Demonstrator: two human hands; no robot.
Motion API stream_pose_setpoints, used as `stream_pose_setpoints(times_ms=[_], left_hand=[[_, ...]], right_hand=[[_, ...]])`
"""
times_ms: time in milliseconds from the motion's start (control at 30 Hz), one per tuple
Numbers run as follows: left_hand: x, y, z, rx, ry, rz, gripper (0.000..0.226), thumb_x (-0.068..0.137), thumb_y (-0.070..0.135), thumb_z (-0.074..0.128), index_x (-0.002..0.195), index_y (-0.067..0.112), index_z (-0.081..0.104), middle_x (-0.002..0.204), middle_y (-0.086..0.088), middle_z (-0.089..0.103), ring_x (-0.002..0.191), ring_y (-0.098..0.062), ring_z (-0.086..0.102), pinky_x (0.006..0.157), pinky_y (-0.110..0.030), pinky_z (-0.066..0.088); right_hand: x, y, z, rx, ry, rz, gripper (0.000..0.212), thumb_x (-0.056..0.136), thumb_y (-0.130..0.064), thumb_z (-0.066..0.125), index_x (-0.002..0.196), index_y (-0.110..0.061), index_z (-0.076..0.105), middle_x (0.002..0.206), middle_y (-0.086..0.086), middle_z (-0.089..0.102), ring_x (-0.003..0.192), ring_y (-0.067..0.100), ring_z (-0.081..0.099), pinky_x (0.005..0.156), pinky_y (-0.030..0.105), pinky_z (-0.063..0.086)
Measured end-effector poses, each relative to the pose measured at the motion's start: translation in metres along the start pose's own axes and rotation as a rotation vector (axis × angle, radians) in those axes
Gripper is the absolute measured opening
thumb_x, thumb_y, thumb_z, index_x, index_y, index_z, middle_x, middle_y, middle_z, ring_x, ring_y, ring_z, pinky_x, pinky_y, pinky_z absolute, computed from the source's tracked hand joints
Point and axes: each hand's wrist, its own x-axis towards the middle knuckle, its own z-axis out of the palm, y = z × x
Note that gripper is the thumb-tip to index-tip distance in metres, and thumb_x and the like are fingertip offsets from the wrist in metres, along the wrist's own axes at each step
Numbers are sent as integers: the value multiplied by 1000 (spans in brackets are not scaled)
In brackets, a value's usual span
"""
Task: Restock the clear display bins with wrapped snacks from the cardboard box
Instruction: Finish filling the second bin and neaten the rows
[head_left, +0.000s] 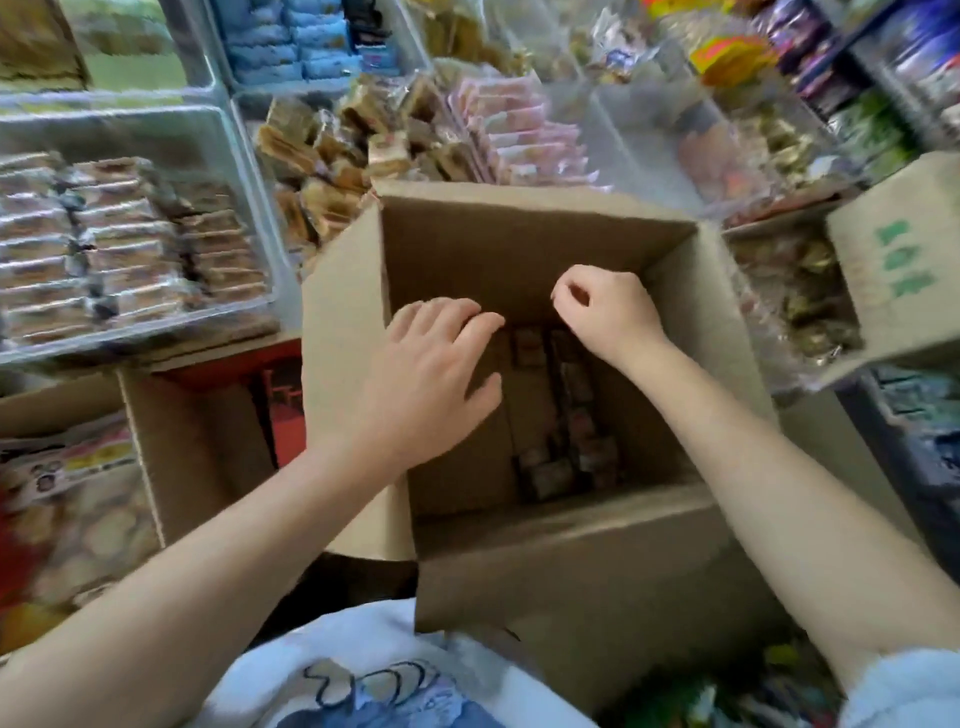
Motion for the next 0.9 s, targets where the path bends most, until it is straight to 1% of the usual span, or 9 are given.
stream_pose_setpoints(times_ms=[133,233,333,467,533,633,767,833,900], left_hand=[[10,0,8,36,-6,-120,52,95,42,60,141,19,54,135,-5,62,133,-26,50,110,-44,38],[12,4,8,114,-37,-146,56,93,46,60,142,19,53,135,-5,62,133,-27,49,108,-45,39],[11,5,8,162,-45,-193,57,93,47,59,143,21,52,136,-3,61,134,-25,47,110,-43,37],[13,5,11,172,-38,-225,53,96,47,55,142,21,53,133,-3,63,133,-25,48,108,-45,38],[14,4,13,181,-25,-242,58,93,51,48,142,21,52,131,-3,64,132,-25,49,106,-46,40],[15,3,16,180,-13,-264,63,91,54,42,145,22,50,130,-2,65,132,-24,50,106,-46,41],[16,2,18,185,-12,-269,61,92,53,46,145,22,49,131,-2,65,132,-24,50,107,-46,41],[14,2,18,189,1,-258,57,95,49,51,145,21,50,131,-3,65,132,-25,50,107,-46,40],[13,1,17,192,6,-249,56,95,47,55,144,21,51,131,-3,65,133,-25,50,108,-45,40]], right_hand=[[18,50,28,-138,-212,68,21,98,-29,52,104,-19,69,98,4,68,81,23,59,66,32,45],[37,68,57,-177,-326,89,18,100,-26,52,110,-20,67,106,6,67,85,24,60,68,32,48],[59,85,89,-196,-425,29,31,100,-22,54,129,-17,58,126,10,62,112,32,61,81,36,50],[82,109,134,-348,-603,-16,66,98,-22,58,156,-20,27,155,17,32,140,39,35,109,48,39],[86,122,154,-457,-690,7,74,99,-24,54,159,-24,12,161,19,17,147,41,20,117,54,27],[88,136,178,-566,-668,2,73,99,-26,49,159,-26,8,162,20,10,147,43,16,119,56,19],[78,129,198,-389,-672,30,80,94,-33,60,157,-21,13,158,21,16,139,46,34,111,53,37],[74,121,198,-271,-745,59,95,85,-39,75,156,-16,16,155,17,31,136,38,43,108,45,42],[74,108,183,-83,-808,82,86,83,-44,76,151,-11,36,145,10,51,131,29,52,104,33,45]])
